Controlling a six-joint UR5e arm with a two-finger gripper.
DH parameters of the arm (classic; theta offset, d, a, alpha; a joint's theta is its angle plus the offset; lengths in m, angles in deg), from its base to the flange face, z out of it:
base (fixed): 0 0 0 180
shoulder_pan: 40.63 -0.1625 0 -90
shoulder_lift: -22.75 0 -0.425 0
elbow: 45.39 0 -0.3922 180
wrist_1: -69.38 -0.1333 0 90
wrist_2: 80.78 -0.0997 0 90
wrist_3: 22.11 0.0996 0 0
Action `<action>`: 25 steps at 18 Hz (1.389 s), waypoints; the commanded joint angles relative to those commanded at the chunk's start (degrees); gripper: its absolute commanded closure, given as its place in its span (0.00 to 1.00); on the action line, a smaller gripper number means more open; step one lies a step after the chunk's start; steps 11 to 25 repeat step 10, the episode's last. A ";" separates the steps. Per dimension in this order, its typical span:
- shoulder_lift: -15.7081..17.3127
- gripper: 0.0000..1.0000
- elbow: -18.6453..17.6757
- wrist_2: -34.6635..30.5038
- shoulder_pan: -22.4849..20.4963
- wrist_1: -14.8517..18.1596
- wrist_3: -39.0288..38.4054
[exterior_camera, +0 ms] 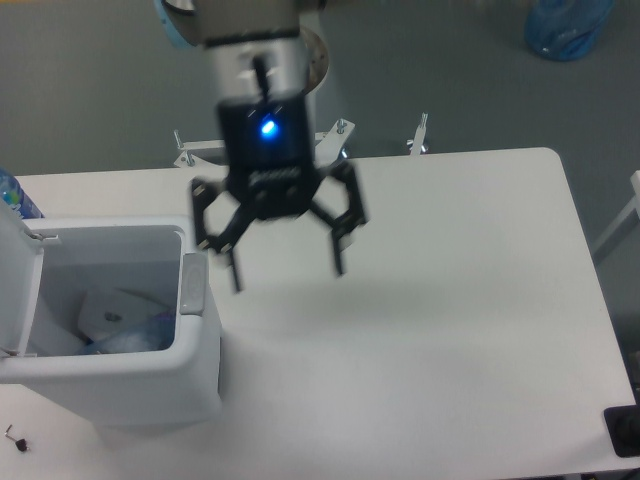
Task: Place the trash in the trash can
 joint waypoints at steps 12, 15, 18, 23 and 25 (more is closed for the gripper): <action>7.04 0.00 -4.66 -5.71 -3.70 11.62 22.79; 7.04 0.00 -4.66 -5.71 -3.70 11.62 22.79; 7.04 0.00 -4.66 -5.71 -3.70 11.62 22.79; 7.04 0.00 -4.66 -5.71 -3.70 11.62 22.79; 7.04 0.00 -4.66 -5.71 -3.70 11.62 22.79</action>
